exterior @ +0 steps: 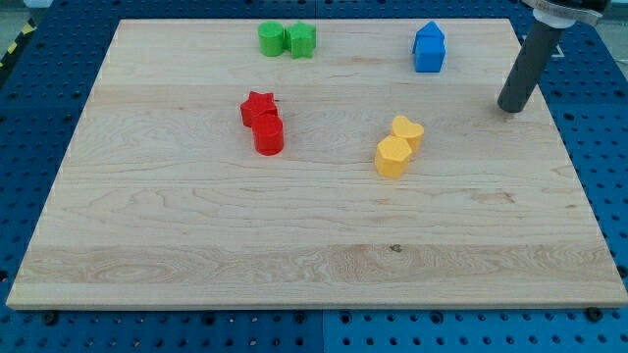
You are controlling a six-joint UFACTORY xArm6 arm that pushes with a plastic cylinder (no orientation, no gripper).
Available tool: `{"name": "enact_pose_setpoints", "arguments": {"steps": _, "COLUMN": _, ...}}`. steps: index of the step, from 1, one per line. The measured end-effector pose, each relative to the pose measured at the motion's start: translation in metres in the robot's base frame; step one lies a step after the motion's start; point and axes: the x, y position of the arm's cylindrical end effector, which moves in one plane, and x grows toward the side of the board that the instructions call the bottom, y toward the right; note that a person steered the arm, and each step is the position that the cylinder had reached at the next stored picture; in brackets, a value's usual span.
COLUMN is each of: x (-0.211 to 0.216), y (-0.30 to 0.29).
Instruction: Move the hexagon a little bit up
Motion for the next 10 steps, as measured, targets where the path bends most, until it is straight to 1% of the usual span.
{"name": "enact_pose_setpoints", "arguments": {"steps": 1, "x": 0.0, "y": 0.0}}
{"name": "enact_pose_setpoints", "arguments": {"steps": 2, "x": 0.015, "y": 0.001}}
{"name": "enact_pose_setpoints", "arguments": {"steps": 3, "x": 0.051, "y": -0.009}}
{"name": "enact_pose_setpoints", "arguments": {"steps": 4, "x": 0.082, "y": -0.046}}
{"name": "enact_pose_setpoints", "arguments": {"steps": 5, "x": 0.1, "y": -0.099}}
{"name": "enact_pose_setpoints", "arguments": {"steps": 7, "x": 0.106, "y": -0.12}}
{"name": "enact_pose_setpoints", "arguments": {"steps": 8, "x": 0.117, "y": -0.151}}
{"name": "enact_pose_setpoints", "arguments": {"steps": 10, "x": 0.107, "y": -0.15}}
